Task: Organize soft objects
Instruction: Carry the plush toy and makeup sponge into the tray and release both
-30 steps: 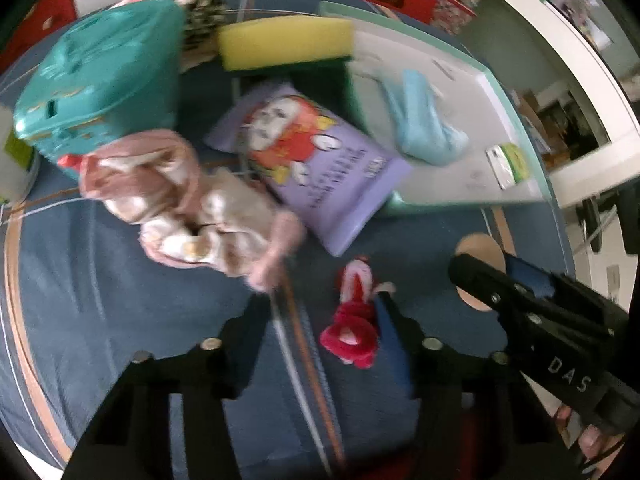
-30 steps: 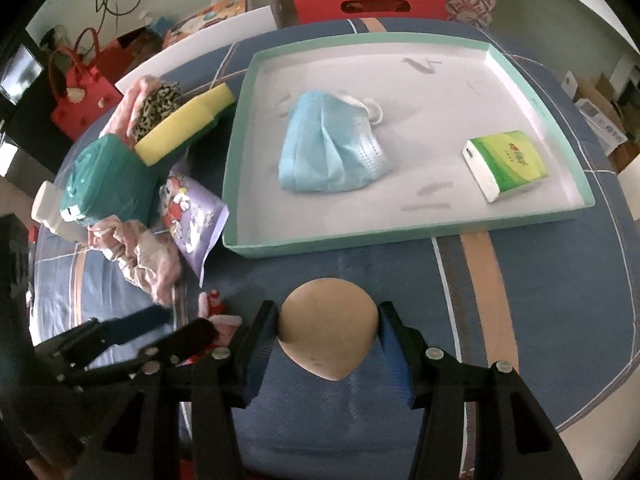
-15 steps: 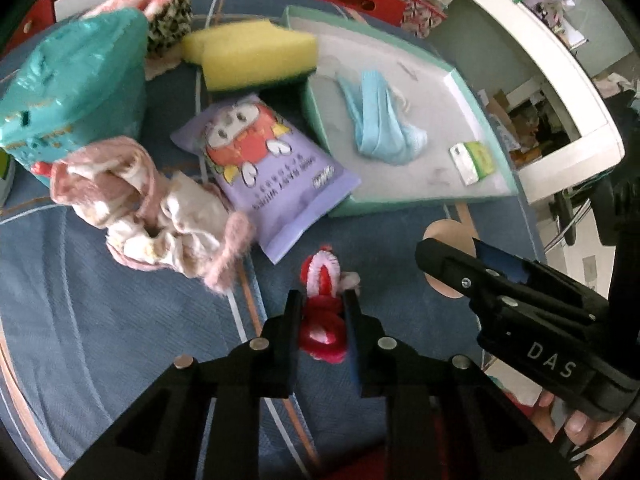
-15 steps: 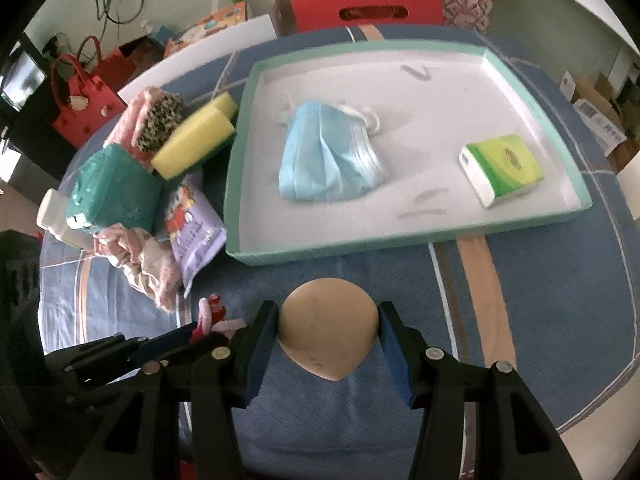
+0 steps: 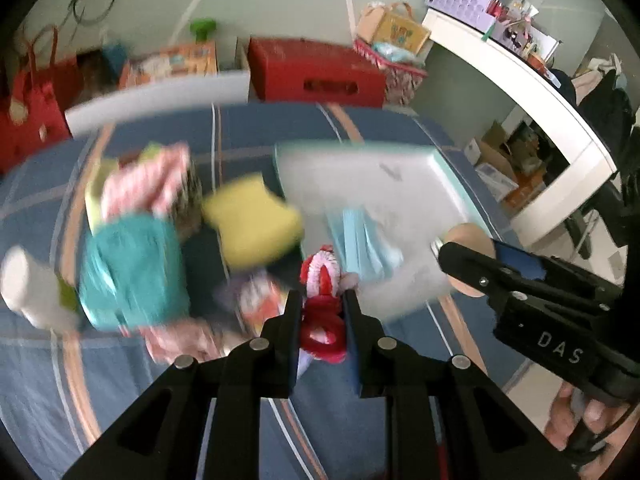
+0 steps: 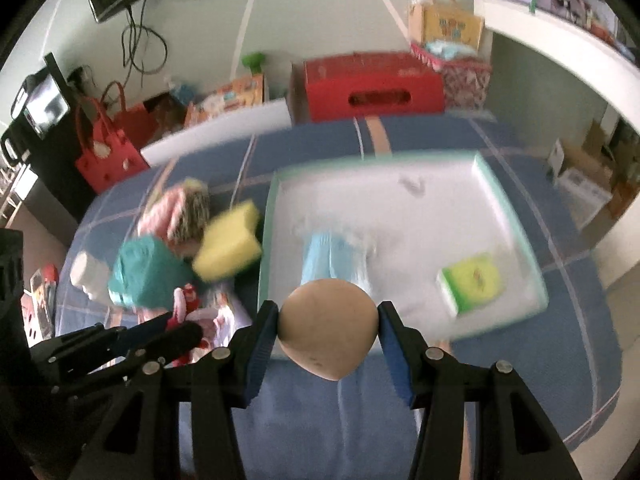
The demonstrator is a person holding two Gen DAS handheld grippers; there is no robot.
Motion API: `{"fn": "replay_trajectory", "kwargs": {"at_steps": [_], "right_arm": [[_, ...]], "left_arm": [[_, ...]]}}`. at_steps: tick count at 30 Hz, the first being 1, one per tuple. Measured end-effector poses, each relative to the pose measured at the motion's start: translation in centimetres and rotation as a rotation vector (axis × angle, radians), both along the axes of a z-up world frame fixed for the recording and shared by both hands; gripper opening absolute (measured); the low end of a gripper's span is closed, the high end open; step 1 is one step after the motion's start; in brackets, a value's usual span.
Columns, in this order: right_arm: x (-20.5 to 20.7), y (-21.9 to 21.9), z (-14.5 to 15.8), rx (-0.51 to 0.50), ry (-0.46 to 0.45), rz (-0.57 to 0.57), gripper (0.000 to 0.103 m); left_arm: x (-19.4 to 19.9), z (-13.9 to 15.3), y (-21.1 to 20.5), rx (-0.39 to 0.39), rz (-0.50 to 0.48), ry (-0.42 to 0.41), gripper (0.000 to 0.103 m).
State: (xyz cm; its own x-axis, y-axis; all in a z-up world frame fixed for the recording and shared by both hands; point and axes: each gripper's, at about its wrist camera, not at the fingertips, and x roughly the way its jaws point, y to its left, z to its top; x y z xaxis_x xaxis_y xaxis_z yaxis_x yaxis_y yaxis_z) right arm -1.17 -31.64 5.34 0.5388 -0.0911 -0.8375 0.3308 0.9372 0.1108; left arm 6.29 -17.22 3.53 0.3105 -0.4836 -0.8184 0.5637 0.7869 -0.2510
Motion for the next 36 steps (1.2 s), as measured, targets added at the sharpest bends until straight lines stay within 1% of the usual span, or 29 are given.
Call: {"fn": "replay_trajectory", "kwargs": {"at_steps": [3,7,10,12,15,18,21,25,29,36], "right_arm": [[1.5,-0.7,1.9,-0.022,-0.018,-0.005,0.054],[3.9,-1.7,3.7,-0.054,-0.037,-0.031,0.054],[5.4,-2.8,4.1,-0.053,-0.044,-0.052,0.054],[6.1,-3.8,3.9,-0.047,-0.045,-0.079,0.054],[6.7,-5.5,3.1,-0.048,-0.037,-0.130,0.054],[6.8,-7.1,1.9,-0.046,-0.028,-0.172,0.054],[6.7,-8.7,-0.3,-0.042,-0.003,-0.214,0.054],[6.5,-10.7,-2.7,-0.015,0.032,-0.261,0.054],[5.9,-12.4,-3.6,-0.011,0.044,-0.298,0.054],[5.8,-13.9,-6.1,0.038,0.092,-0.313,0.054]], "left_arm": [[1.6,1.8,-1.2,0.040,-0.005,-0.061,0.020],[3.6,3.0,-2.5,0.057,0.008,-0.069,0.020],[5.0,3.4,-4.0,0.056,0.014,-0.070,0.020],[5.7,3.1,-4.8,0.064,0.020,-0.064,0.020],[6.3,2.8,-6.1,0.085,0.007,-0.068,0.020],[6.6,1.9,-7.3,0.084,-0.026,-0.053,0.020],[6.9,0.2,-8.5,0.115,-0.034,-0.038,0.020],[7.2,-2.0,-10.3,0.128,-0.046,0.005,0.020],[7.5,-3.3,-11.8,0.160,-0.038,0.008,0.020],[8.9,-5.2,-13.3,0.203,0.009,0.011,0.020]]}}
